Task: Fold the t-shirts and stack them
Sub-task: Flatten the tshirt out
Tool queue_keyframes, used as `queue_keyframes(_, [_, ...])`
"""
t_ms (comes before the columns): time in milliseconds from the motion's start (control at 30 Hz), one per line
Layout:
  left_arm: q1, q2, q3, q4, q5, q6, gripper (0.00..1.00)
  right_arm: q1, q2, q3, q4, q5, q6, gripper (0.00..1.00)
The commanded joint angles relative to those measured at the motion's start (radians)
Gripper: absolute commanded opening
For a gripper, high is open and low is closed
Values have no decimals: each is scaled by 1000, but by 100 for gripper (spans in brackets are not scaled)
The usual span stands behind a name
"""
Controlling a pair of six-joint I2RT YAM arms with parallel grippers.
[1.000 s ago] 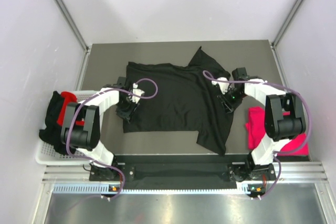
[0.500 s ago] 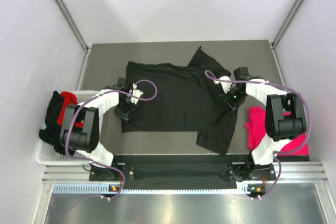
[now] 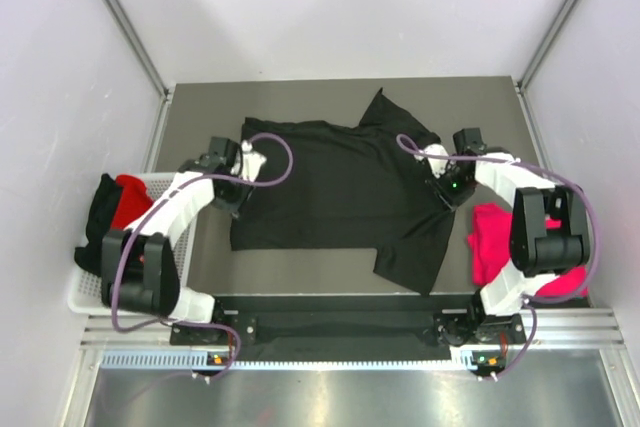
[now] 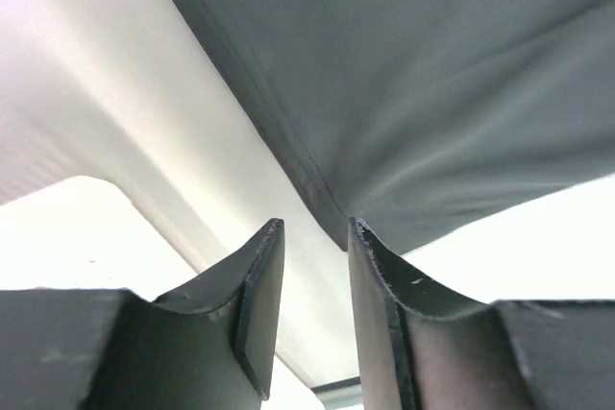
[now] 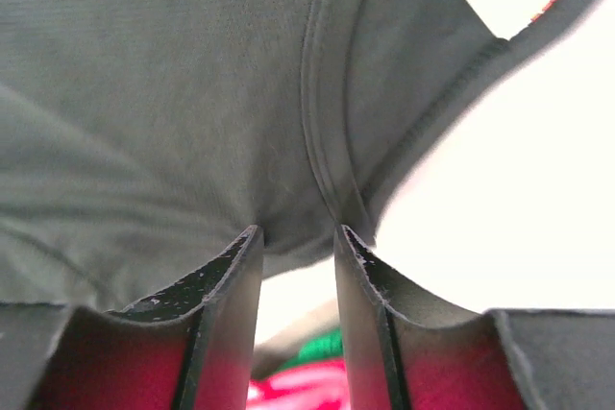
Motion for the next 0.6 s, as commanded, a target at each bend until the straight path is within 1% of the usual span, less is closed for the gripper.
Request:
queue_keyframes(0, [1,-140,136,-51,160,4,39,-11,-135,20,-18,-20,-29,38])
queue_keyframes(133, [0,-223,181,-79,226,18,41,-11,-237,29,-71,-83,-68,40])
queue_keyframes(200, [0,-264,170,-94,246,59,41,-9,-309,6,-101,-138,-104,40])
queue_keyframes(300, [-5,-312,80,-119,243,134,41,-7,-417,-78,-106,-185,-221,41])
queue_keyframes(333, [-6,-329,61,-131,242,153,40,-7,-443,-124,-120,-236,-251,41])
queue_keyframes(400, [-8,-343,5,-184,248,211,38,0,-530,-181,-141,-277,-310,42])
queue_keyframes(433, [-9,-361,-15,-192,246,226,37,3,-566,-245,-153,-296,-366,42])
queue_keyframes(467, [-11,-372,-34,-197,234,237,37,6,-636,-277,-157,-299,-400,42])
queue_keyframes(500, [-13,-384,-67,-191,225,246,37,12,-668,-310,-157,-299,-463,43])
queue_keyframes(567, [-13,-418,-92,-173,198,236,37,20,-756,-389,-192,-305,-531,43])
